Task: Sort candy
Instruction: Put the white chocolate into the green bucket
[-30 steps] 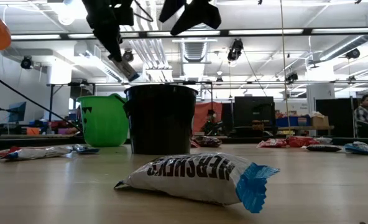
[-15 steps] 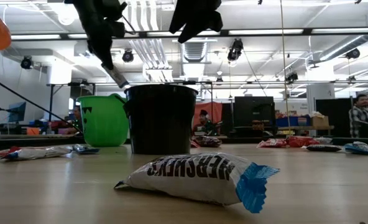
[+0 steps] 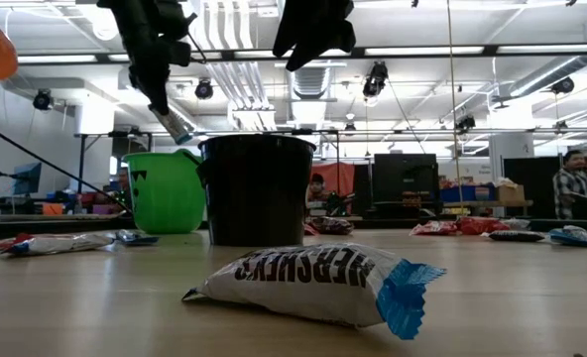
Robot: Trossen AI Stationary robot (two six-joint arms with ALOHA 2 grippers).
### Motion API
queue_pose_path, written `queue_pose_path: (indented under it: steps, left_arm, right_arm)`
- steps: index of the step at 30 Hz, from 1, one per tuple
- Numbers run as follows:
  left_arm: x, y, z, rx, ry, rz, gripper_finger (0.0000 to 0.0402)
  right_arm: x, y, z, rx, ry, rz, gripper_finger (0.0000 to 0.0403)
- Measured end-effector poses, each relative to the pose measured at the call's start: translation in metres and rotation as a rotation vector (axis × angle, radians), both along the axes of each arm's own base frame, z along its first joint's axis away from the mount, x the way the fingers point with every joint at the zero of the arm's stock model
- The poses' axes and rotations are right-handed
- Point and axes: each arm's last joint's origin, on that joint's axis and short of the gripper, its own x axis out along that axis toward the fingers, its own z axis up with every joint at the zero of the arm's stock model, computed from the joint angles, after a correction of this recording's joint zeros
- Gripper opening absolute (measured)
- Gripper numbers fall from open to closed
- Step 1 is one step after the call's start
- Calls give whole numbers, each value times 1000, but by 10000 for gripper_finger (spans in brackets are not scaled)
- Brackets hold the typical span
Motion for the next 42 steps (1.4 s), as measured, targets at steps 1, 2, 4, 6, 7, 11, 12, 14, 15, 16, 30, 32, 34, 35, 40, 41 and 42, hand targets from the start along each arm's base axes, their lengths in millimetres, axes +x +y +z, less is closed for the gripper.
queue_pose_path:
  steps: [1, 2, 4, 6, 7, 11, 12, 14, 15, 16, 30, 32, 34, 35, 40, 41, 42]
  left_arm:
    - [0, 0, 0, 2, -1, -3, 17]
    - [0, 0, 0, 2, 0, -4, 19]
    - [0, 0, 0, 3, 0, -3, 22]
    - [0, 0, 0, 3, 0, -3, 22]
    - [0, 0, 0, 3, 0, -3, 23]
    - [0, 0, 0, 3, 0, -3, 23]
    - [0, 0, 0, 3, 0, -3, 23]
    - [0, 0, 0, 4, -1, -4, 24]
    - [0, 0, 0, 5, -1, -4, 24]
    - [0, 0, 0, 5, -2, -4, 24]
    - [0, 1, 0, -13, -20, 58, 67]
    - [0, 1, 0, -13, -20, 58, 79]
    - [0, 1, 0, -13, -20, 58, 90]
    - [0, 1, 0, -13, -20, 58, 95]
    - [0, 1, 0, -13, -20, 57, 108]
    - [0, 1, 0, -13, -20, 57, 109]
    - [0, 1, 0, -13, -20, 57, 109]
  right_arm:
    - [0, 0, 0, 0, 0, 0, 196]
    - [0, 0, 0, 0, 0, 0, 196]
    - [0, 0, 0, 0, -1, 0, 196]
    - [0, 0, 0, 0, -2, 0, 196]
    - [0, 0, 0, 0, -2, -1, 196]
    - [0, 0, 0, 2, -3, -3, 196]
    - [0, 0, 0, 2, -3, -3, 196]
    - [0, 0, 0, 2, -3, -3, 196]
    - [0, 0, 0, 2, -3, -3, 196]
    - [0, 0, 0, 2, -4, -3, 196]
    - [0, 0, 0, 2, -4, -3, 196]
    - [0, 0, 0, 1, -4, -3, 196]
    - [0, 0, 0, 1, -4, -3, 196]
    - [0, 0, 0, 1, -3, -3, 196]
    - [0, 0, 0, 2, -3, -3, 196]
    - [0, 0, 0, 6, -4, -7, 196]
    - [0, 0, 0, 8, -5, -10, 196]
